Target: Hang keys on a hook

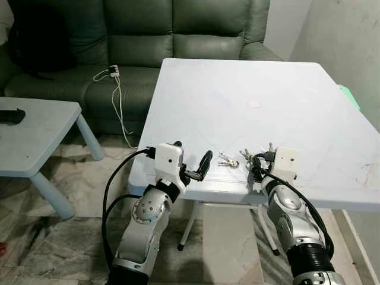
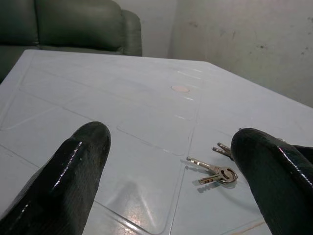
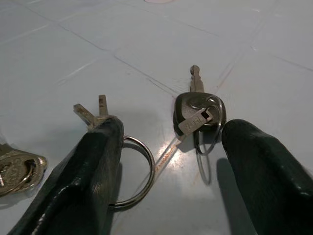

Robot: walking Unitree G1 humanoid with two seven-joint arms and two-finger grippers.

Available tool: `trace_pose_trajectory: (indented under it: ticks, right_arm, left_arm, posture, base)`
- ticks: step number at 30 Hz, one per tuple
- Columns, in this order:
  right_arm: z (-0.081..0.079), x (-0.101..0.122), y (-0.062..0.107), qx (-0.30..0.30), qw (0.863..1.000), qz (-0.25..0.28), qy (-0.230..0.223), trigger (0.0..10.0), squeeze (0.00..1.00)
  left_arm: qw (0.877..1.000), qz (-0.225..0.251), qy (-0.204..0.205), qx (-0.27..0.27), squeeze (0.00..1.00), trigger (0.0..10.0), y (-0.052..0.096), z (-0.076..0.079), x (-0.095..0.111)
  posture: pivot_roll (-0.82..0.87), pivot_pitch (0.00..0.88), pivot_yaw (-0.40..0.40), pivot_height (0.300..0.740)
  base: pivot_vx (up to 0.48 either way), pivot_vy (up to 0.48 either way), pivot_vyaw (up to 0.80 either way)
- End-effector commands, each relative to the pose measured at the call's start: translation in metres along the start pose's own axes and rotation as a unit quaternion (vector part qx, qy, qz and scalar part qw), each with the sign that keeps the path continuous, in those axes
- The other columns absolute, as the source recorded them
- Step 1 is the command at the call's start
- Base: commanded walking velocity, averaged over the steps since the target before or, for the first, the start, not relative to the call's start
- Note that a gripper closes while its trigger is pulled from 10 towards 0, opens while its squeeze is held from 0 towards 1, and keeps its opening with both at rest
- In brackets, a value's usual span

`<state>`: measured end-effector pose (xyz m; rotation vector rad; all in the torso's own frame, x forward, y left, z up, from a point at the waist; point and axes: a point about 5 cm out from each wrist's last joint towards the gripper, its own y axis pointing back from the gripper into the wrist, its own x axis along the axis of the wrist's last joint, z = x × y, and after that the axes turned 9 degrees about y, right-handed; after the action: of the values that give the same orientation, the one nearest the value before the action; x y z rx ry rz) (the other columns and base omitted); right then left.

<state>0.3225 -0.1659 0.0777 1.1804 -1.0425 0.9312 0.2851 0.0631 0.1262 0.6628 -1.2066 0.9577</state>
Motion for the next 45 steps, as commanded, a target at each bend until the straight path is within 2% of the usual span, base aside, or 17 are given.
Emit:
trace_pose_trajectory:
  ticks: [1, 2, 4, 5, 6, 7, 8, 9, 10, 11, 12, 23, 45]
  right_arm:
    - [0.0015, 0.0035, -0.0019, -0.007, 1.0, 0.002, -0.008, 10.0, 0.0]
    - [0.0015, 0.0037, -0.002, -0.008, 1.0, 0.002, -0.008, 10.0, 0.0]
    - [0.0015, 0.0049, -0.0018, -0.008, 1.0, 0.008, -0.014, 6.9, 0.0]
    - [0.0018, 0.005, -0.0019, -0.01, 1.0, 0.008, -0.012, 6.6, 0.0]
    - [0.0022, 0.0058, -0.0019, -0.012, 1.0, 0.011, -0.014, 1.1, 0.0]
    - [0.0025, 0.0066, -0.0018, -0.014, 1.0, 0.014, -0.016, 0.1, 0.0]
    - [0.0025, 0.0064, -0.0019, -0.014, 1.0, 0.012, -0.016, 0.0, 0.0]
    - [0.0022, 0.0062, -0.0021, -0.013, 1.0, 0.01, -0.016, 0.6, 0.0]
    - [0.002, 0.006, -0.0022, -0.013, 1.0, 0.008, -0.016, 0.6, 0.0]
    - [0.0018, 0.006, -0.0026, -0.014, 1.0, 0.005, -0.014, 1.2, 0.0]
    - [0.0021, 0.0065, -0.0026, -0.019, 1.0, 0.006, -0.01, 0.0, 0.0]
    - [0.0001, 0.0071, -0.0029, -0.016, 1.0, 0.007, -0.013, 0.0, 0.0]
    - [0.0003, 0.0042, -0.0034, -0.019, 1.0, -0.003, 0.008, 0.0, 0.0]
  left_arm:
    - [1.0, 0.008, 0.011, -0.002, 0.0, 10.0, -0.0005, 0.0072, 0.0024]
    - [1.0, 0.008, 0.012, -0.002, 0.0, 10.0, -0.0006, 0.0072, 0.0025]
    - [1.0, 0.008, 0.012, -0.002, 0.0, 10.0, -0.0007, 0.0072, 0.0026]
    - [1.0, 0.008, 0.012, -0.002, 0.0, 10.0, -0.0008, 0.0071, 0.0026]
    - [1.0, 0.008, 0.012, -0.003, 0.0, 10.0, -0.0009, 0.0072, 0.0026]
    - [1.0, 0.008, 0.012, -0.003, 0.0, 10.0, -0.001, 0.0073, 0.0026]
    - [1.0, 0.008, 0.012, -0.002, 0.0, 10.0, -0.0011, 0.0073, 0.0027]
    - [1.0, 0.008, 0.012, -0.002, 0.0, 10.0, -0.0012, 0.0072, 0.0029]
    - [1.0, 0.008, 0.012, -0.002, 0.0, 10.0, -0.0013, 0.0072, 0.003]
    - [1.0, 0.008, 0.012, -0.002, 0.0, 10.0, -0.0014, 0.0072, 0.003]
    - [1.0, 0.008, 0.012, -0.002, 0.0, 10.0, -0.0015, 0.0074, 0.003]
    - [1.0, 0.009, 0.014, 0.0, 0.0, 10.0, -0.0013, 0.0079, 0.0034]
    - [1.0, 0.012, 0.018, 0.004, 0.0, 10.0, -0.0014, 0.0079, 0.0055]
  posture:
    - [-0.01, 0.022, -0.07, 0.74]
    - [-0.01, 0.022, -0.07, 0.74]
    - [-0.01, 0.023, -0.068, 0.74]
    - [-0.01, 0.024, -0.068, 0.74]
    - [-0.01, 0.024, -0.068, 0.74]
    - [-0.01, 0.024, -0.068, 0.74]
    - [-0.01, 0.024, -0.068, 0.74]
    - [-0.01, 0.024, -0.067, 0.74]
    - [-0.01, 0.024, -0.067, 0.74]
    - [-0.01, 0.024, -0.067, 0.74]
    - [-0.01, 0.024, -0.067, 0.74]
    - [0.0, 0.025, -0.068, 0.74]
    - [0.0, 0.025, -0.073, 0.74]
  base:
    - [0.0, 0.0, 0.0]
    - [0.0, 0.0, 0.0]
    - [0.0, 0.0, 0.0]
    - [0.0, 0.0, 0.0]
    - [0.0, 0.0, 0.0]
    - [0.0, 0.0, 0.0]
    - [0.0, 0.0, 0.0]
    - [0.0, 0.0, 0.0]
    - [0.0, 0.0, 0.0]
    - [0.0, 0.0, 0.0]
    - [0.0, 0.0, 0.0]
    - [0.0, 0.0, 0.0]
    - [0.0, 0.0, 0.0]
